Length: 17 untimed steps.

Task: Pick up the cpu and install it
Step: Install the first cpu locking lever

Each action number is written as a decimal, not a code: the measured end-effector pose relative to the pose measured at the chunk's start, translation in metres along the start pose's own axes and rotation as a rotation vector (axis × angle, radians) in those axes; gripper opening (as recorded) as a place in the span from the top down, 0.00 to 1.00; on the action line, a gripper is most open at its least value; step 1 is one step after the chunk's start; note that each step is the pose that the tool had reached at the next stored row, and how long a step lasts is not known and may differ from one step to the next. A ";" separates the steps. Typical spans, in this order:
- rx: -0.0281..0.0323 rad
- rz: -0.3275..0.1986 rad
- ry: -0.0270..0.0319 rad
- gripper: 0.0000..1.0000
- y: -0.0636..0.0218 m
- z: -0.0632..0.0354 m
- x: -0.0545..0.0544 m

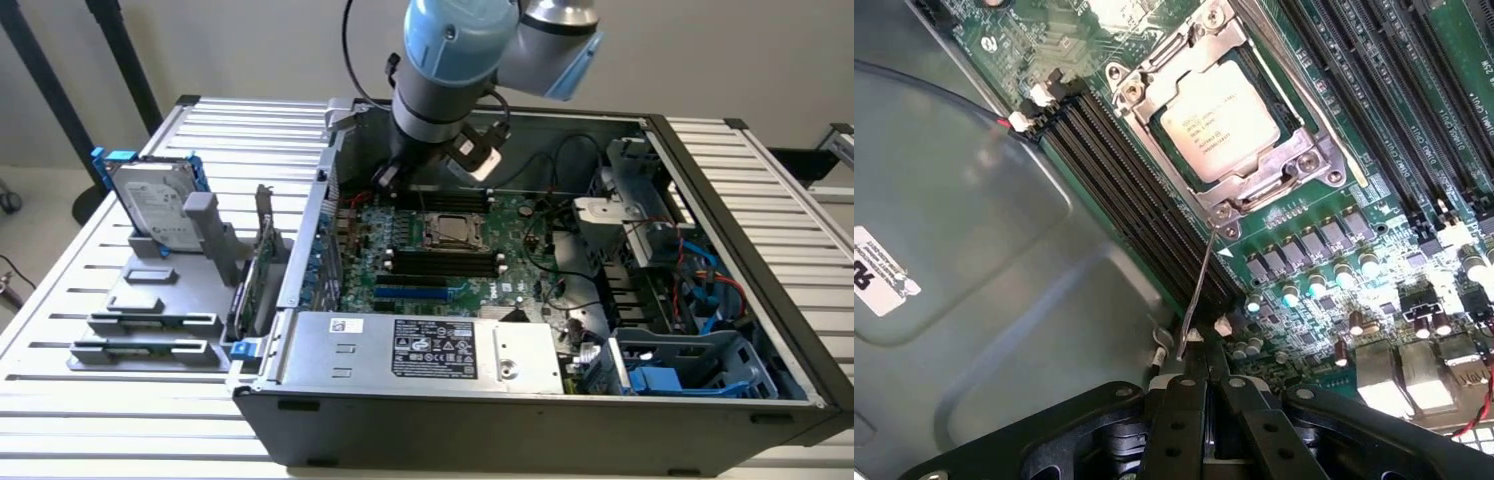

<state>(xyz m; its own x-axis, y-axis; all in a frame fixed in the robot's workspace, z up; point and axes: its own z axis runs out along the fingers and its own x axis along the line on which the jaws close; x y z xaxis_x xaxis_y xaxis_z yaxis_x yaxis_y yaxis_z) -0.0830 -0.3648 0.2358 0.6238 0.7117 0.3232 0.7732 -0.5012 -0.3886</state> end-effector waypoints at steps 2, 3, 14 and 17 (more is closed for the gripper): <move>-0.0097 -0.004 0.0034 0.89 0.0010 -0.0002 0.001; -0.0146 -0.006 0.0052 0.89 0.0017 -0.0003 0.001; -0.0594 -0.033 0.0281 0.89 0.0189 0.0013 0.012; -0.0672 -0.036 0.0288 0.89 0.0230 0.0034 0.014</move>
<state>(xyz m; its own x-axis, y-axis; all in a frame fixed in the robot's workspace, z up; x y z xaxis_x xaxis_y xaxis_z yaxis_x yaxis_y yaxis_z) -0.0570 -0.3648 0.2284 0.5975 0.7160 0.3611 0.8007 -0.5079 -0.3177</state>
